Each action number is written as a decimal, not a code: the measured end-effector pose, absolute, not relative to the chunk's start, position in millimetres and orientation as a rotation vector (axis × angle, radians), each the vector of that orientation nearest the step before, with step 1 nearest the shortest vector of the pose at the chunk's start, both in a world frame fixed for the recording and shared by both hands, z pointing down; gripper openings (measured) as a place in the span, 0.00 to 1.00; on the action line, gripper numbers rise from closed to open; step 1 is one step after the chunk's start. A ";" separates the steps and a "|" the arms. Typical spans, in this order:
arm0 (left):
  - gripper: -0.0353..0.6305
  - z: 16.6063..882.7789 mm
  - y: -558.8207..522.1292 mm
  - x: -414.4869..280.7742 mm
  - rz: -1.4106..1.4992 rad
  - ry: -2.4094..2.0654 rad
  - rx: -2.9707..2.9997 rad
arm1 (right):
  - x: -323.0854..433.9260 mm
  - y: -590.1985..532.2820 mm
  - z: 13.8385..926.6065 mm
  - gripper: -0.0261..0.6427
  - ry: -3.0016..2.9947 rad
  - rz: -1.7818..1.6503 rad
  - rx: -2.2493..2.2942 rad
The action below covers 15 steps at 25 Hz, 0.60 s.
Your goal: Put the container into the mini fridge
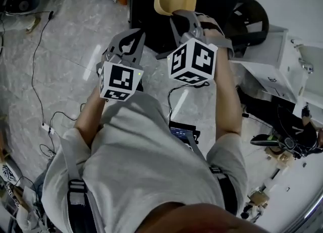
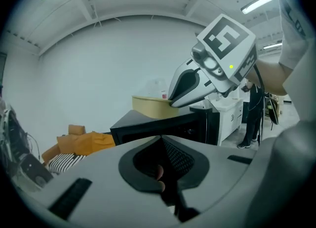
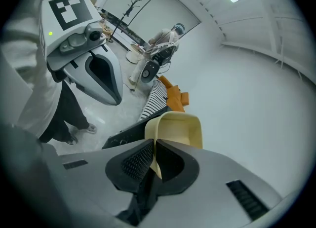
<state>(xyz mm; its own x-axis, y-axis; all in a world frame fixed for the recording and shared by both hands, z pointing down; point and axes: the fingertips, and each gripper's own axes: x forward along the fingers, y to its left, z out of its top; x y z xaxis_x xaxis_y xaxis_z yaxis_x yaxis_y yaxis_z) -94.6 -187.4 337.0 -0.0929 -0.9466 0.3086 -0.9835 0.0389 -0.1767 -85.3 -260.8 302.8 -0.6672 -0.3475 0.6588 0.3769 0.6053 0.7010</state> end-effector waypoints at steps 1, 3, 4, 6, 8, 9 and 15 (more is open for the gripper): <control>0.07 336.3 -189.2 -95.2 0.528 -2.182 2.032 | -80.9 -263.4 304.0 0.10 -2.014 -1.112 -0.012; 0.07 338.1 -196.1 -98.0 0.523 -2.185 1.989 | -72.9 -270.9 305.2 0.10 -2.015 -1.106 0.000; 0.07 340.2 -198.5 -98.9 0.513 -2.187 1.961 | -68.5 -272.3 305.0 0.10 -2.020 -1.099 -0.001; 0.07 344.4 -199.5 -96.8 0.490 -2.186 1.916 | -56.7 -268.2 303.6 0.10 -2.045 -1.072 -0.005; 0.07 349.3 -200.6 -93.6 0.483 -2.180 1.897 | -44.2 -263.0 304.3 0.10 -2.069 -1.049 0.007; 0.07 351.9 -202.3 -94.5 0.483 -2.180 1.897 | -40.2 -261.9 305.9 0.10 -2.071 -1.050 0.020; 0.07 355.5 -202.5 -135.5 0.451 -2.237 1.942 | -60.1 -244.4 318.4 0.10 -2.067 -1.048 0.116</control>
